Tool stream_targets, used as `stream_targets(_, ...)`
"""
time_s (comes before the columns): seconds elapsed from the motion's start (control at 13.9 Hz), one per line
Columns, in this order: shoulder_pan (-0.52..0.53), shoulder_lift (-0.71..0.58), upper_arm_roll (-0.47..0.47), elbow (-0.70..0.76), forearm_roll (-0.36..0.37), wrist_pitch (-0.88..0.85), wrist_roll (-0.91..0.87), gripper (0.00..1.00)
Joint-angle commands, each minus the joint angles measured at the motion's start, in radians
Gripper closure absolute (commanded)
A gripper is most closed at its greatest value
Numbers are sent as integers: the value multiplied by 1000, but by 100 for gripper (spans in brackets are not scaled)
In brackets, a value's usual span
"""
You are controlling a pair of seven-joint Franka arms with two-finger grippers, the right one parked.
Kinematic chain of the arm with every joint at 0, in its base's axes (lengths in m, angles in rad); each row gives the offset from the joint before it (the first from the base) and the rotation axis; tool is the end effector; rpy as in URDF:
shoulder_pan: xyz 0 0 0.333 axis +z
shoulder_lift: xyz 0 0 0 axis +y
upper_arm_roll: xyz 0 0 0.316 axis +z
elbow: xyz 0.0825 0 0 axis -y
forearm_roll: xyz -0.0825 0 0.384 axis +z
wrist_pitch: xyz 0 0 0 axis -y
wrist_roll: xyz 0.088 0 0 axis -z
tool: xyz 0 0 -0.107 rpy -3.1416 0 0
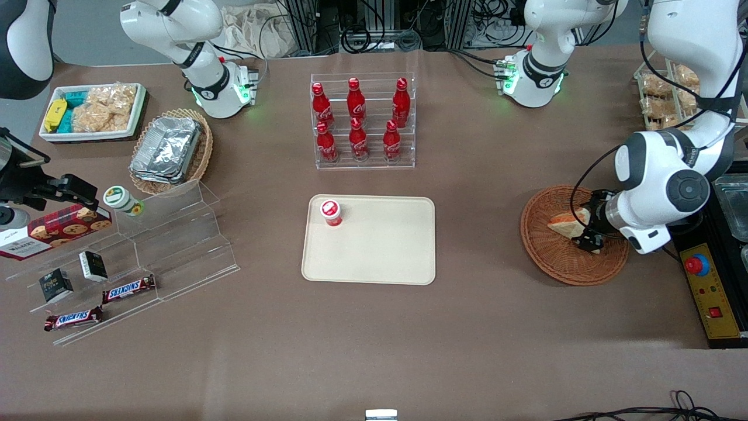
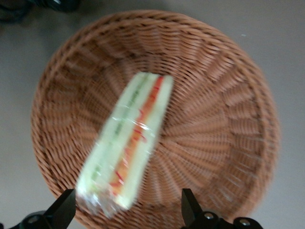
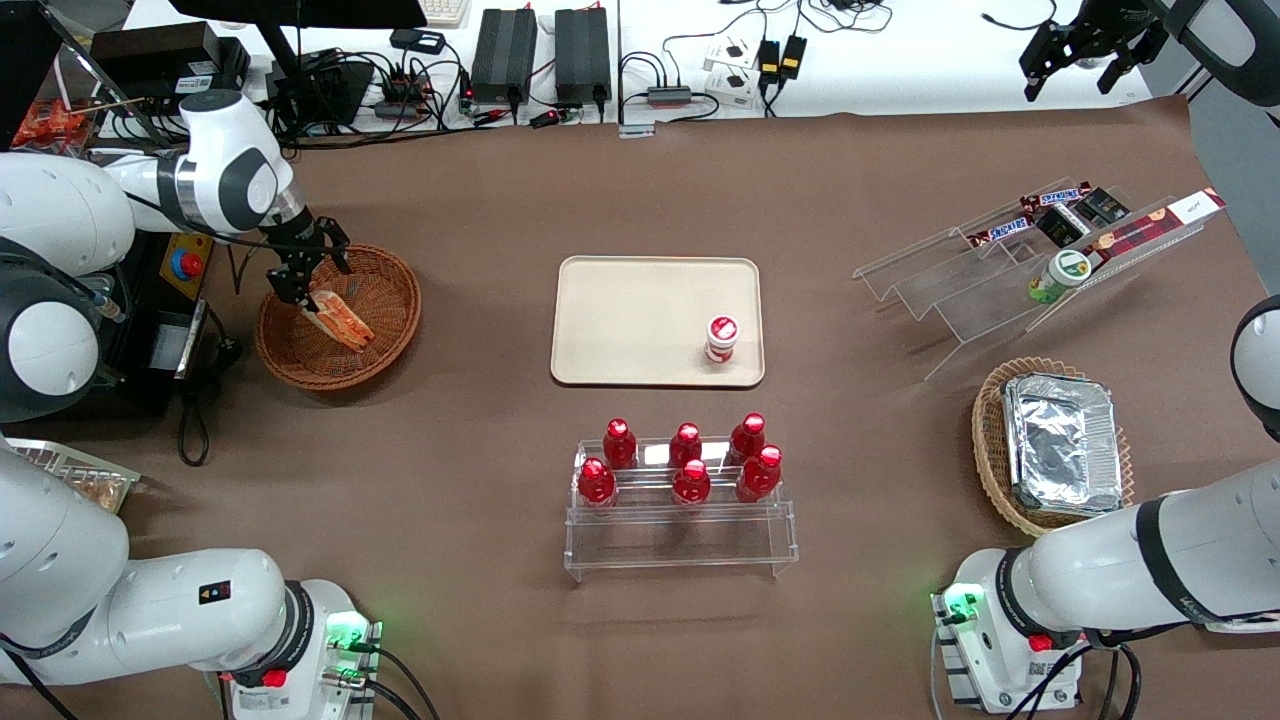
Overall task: Place sandwich from basket to tray
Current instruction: 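Close the left gripper on the sandwich's wrapped corner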
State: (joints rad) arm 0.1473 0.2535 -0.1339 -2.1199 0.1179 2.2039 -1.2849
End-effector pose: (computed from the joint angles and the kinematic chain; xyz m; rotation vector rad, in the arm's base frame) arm 0.5541 0.0120 0.2803 -2.4531 -1.7182 0.1511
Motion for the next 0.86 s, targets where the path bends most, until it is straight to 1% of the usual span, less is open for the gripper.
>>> stream_targets(0.0,2,-19,-4,-57,80,16,-24,0)
stream_targets(0.14,2,-16,-4,-71,95,16,-22,0)
stream_targets(0.29,0,-8,-6,-77,135,16,-24,0)
stream_targets(0.36,1,10,-6,-69,143,23,-25,18)
stream_targets(0.43,2,23,-6,-63,143,28,-28,63)
stream_targets(0.5,0,29,-6,-66,143,27,-30,100)
stream_targets(0.79,2,36,-12,-34,141,22,-25,100)
